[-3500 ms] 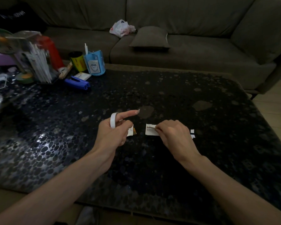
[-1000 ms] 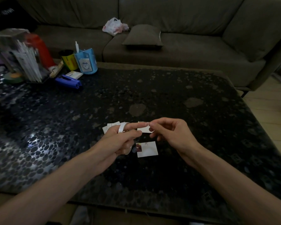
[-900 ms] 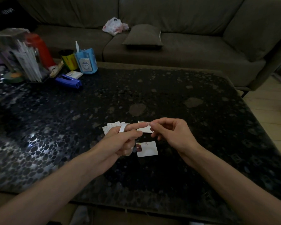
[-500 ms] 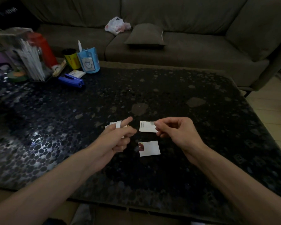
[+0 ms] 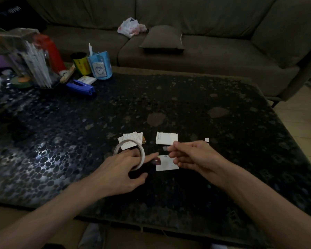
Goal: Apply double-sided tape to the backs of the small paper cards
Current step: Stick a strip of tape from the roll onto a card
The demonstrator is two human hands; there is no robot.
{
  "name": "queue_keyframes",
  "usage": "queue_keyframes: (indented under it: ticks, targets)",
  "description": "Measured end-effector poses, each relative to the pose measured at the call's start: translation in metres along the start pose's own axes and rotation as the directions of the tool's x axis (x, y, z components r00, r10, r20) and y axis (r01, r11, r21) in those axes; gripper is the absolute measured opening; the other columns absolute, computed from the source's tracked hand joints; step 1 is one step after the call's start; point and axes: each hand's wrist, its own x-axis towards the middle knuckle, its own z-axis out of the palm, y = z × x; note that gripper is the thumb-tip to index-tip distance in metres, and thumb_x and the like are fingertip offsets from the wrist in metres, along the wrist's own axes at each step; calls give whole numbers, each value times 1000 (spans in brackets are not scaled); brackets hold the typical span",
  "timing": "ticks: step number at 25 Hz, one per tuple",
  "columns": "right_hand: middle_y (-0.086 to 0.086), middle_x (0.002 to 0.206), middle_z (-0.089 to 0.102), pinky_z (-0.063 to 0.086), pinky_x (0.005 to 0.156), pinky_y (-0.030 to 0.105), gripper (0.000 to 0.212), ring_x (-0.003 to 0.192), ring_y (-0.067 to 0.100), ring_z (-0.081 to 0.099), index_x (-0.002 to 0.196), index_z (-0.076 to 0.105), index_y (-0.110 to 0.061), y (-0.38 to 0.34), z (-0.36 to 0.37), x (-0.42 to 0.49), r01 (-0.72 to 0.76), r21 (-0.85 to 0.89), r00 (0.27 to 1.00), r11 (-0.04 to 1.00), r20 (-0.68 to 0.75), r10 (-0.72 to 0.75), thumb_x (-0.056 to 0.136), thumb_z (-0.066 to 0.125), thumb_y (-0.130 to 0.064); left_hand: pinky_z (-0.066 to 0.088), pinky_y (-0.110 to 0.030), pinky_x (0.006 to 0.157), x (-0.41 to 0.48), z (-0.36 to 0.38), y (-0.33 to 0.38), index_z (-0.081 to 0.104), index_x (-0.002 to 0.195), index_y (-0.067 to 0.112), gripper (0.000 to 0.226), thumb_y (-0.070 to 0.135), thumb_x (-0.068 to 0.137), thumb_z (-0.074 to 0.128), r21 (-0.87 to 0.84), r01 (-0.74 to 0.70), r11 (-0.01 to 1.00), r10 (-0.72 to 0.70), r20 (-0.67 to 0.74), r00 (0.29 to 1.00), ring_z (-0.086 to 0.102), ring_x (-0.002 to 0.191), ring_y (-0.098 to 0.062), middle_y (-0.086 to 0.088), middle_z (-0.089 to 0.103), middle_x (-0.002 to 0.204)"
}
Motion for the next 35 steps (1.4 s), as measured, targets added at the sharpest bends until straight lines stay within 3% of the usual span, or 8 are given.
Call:
queue_keyframes:
  ticks: [3,6,10,15,19,24,28,35]
  targets:
    - [2,82,78,52,54,19,25,58,6,66,90,85,-12,2,3,1,-103,-58,995,993,3,103,100,68,-28,38,-16,75,-2,5,-6,17,153,66,63,69,94,40,46,-24,999,23,24,999,35,101,9,27,28,112]
    - [-2,70,71,46,49,19,23,51,5,56,89,85,-12,5,7,3,-144,-140,989,980,-54,138,98,70,-26,41,-20,78,-3,7,-4,12,151,70,62,69,97,42,56,-67,996,66,15,998,32,102,8,24,29,114]
    - [-3,64,62,37,44,18,19,46,5,47,95,84,-7,9,7,2,-135,-166,990,977,-55,128,94,72,-21,48,-22,81,0,10,-3,26,154,60,65,77,92,26,115,-80,990,80,6,997,42,112,-1,17,38,117]
    - [-3,62,61,36,41,18,21,44,5,46,90,85,-10,8,5,4,-150,-180,988,972,-55,143,97,69,-22,34,-18,76,4,11,4,19,153,65,71,86,86,19,107,-73,992,72,14,997,26,101,6,20,25,110]
    - [-5,60,60,37,43,19,26,45,5,45,85,85,-13,8,6,5,-149,-206,988,967,-58,140,99,67,-25,33,-19,78,8,12,6,21,153,65,76,92,82,19,106,-51,993,48,27,998,34,107,3,21,21,109]
    - [-4,63,62,38,46,20,26,46,6,46,87,85,-12,10,6,6,-151,-215,988,965,-70,139,100,67,-26,35,-20,79,7,14,5,23,154,63,79,93,81,18,115,-49,992,47,20,999,41,117,-3,17,35,118]
    - [-2,68,65,40,48,20,27,47,6,48,89,84,-12,9,8,6,-149,-225,988,963,-83,134,101,65,-27,34,-20,78,7,14,5,23,154,62,81,92,80,16,129,-46,991,43,29,999,41,116,-4,19,27,113]
    - [-5,63,67,42,48,19,23,46,5,50,88,84,-14,9,8,7,-152,-242,987,958,-86,135,98,69,-28,36,-20,78,7,17,2,25,154,62,80,92,80,17,118,-53,992,52,7,999,43,119,-4,15,38,122]
